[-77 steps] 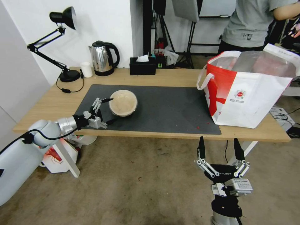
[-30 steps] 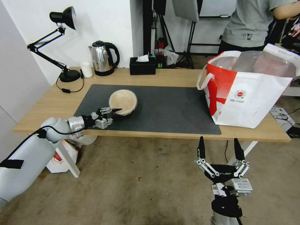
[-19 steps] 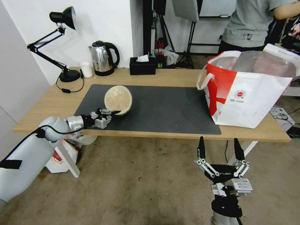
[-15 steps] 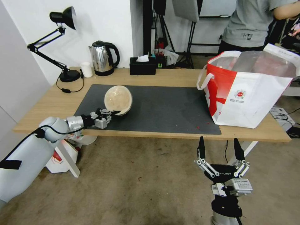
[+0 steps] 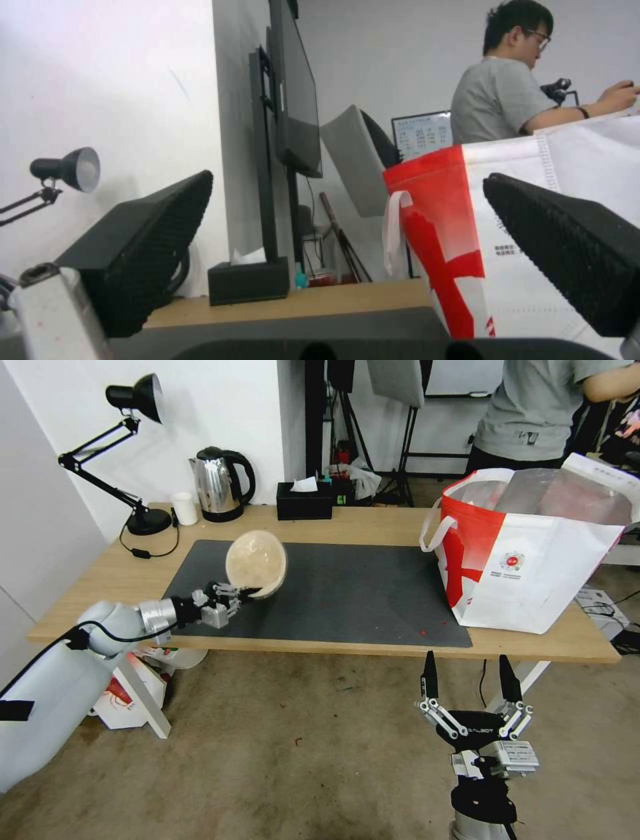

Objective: Pick up the trash from the table and place it into the takeout bag.

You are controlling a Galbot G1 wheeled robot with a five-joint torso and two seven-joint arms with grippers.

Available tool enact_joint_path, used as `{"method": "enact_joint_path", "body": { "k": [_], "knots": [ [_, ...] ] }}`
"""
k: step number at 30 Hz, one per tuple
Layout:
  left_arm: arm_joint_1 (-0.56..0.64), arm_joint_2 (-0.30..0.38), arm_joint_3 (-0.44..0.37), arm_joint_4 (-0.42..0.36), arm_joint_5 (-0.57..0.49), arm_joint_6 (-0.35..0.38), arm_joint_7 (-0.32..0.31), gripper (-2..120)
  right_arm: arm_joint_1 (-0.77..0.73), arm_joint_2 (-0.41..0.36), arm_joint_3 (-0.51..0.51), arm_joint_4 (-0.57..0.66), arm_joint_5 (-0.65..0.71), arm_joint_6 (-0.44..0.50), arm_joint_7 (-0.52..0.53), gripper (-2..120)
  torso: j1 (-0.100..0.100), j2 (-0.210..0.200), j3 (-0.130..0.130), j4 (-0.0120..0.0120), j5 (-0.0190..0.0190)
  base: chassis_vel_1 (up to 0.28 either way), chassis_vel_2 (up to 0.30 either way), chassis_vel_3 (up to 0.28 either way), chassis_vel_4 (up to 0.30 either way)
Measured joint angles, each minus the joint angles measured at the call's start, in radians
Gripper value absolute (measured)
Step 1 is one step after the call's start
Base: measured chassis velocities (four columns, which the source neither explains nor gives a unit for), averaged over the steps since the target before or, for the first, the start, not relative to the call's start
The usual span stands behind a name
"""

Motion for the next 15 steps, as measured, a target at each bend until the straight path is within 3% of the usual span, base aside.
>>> {"method": "enact_joint_path", "body": {
  "k": [7,15],
  "knots": [
    [-0.002,0.057,-0.021,-0.126,-0.172,0.058,-0.003,1,0.0,0.0,0.0,0.0,0.0,0.0,0.0,100,0.0,0.0,0.0,0.0,0.0,0.0,0.0,0.0,0.0],
    [-0.096,0.125,-0.002,-0.162,-0.28,0.106,-0.007,1,0.0,0.0,0.0,0.0,0.0,0.0,0.0,100,0.0,0.0,0.0,-0.0001,-0.0001,0.0,0.0,0.0,0.0]
  ]
}}
